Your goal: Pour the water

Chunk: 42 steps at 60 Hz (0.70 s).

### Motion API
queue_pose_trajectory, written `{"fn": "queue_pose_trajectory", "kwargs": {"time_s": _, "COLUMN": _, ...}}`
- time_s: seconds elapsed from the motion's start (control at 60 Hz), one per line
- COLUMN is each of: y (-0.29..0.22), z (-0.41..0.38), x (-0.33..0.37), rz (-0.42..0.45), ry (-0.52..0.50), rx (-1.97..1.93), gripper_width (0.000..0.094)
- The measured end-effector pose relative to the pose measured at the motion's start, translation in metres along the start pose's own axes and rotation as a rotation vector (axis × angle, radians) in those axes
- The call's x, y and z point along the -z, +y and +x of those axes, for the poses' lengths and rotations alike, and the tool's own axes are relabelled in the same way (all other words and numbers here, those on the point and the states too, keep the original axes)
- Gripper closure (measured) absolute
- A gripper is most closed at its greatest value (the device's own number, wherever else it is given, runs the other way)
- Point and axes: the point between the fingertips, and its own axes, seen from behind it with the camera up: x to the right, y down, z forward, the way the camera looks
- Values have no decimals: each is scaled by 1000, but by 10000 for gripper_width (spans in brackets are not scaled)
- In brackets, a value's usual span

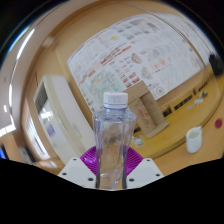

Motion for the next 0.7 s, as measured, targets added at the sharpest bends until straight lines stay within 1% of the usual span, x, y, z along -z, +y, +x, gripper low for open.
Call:
{"fn": "queue_pose_trajectory", "kwargs": {"time_s": 0.083, "y": -43, "z": -10, "x": -15, "rz": 44, "ry": -144, "rx": -260, "gripper_width": 649}}
{"fn": "queue_pose_trajectory", "kwargs": {"time_s": 0.15, "y": -78, "z": 2, "x": -31, "rz": 68, "ry": -274, "rx": -489, "gripper_width": 648}}
{"fn": "queue_pose_trajectory", "kwargs": {"time_s": 0.217, "y": -108, "z": 22, "x": -43, "rz": 104, "ry": -362, "rx": -700, "gripper_width": 649}}
{"fn": "queue_pose_trajectory", "kwargs": {"time_s": 0.25, "y": -119, "z": 30, "x": -44, "rz": 126, "ry": -371, "rx": -800, "gripper_width": 651}}
{"fn": "queue_pose_trajectory", "kwargs": {"time_s": 0.317, "y": -133, "z": 63, "x": -56, "rz": 158, "ry": -431, "rx": -992, "gripper_width": 649}}
{"fn": "queue_pose_trajectory", "kwargs": {"time_s": 0.4, "y": -142, "z": 112, "x": -68, "rz": 211, "ry": -467, "rx": -1240, "gripper_width": 649}}
{"fn": "queue_pose_trajectory", "kwargs": {"time_s": 0.433, "y": -140, "z": 127, "x": -66, "rz": 237, "ry": -465, "rx": -1337, "gripper_width": 649}}
{"fn": "queue_pose_trajectory", "kwargs": {"time_s": 0.483, "y": -139, "z": 159, "x": -76, "rz": 267, "ry": -494, "rx": -1469, "gripper_width": 649}}
{"fn": "queue_pose_trajectory", "kwargs": {"time_s": 0.583, "y": -119, "z": 205, "x": -84, "rz": 310, "ry": -462, "rx": -1648, "gripper_width": 650}}
{"fn": "queue_pose_trajectory", "kwargs": {"time_s": 0.617, "y": -108, "z": 221, "x": -89, "rz": 315, "ry": -436, "rx": -1689, "gripper_width": 650}}
{"fn": "queue_pose_trajectory", "kwargs": {"time_s": 0.7, "y": -85, "z": 239, "x": -86, "rz": 325, "ry": -412, "rx": -1749, "gripper_width": 650}}
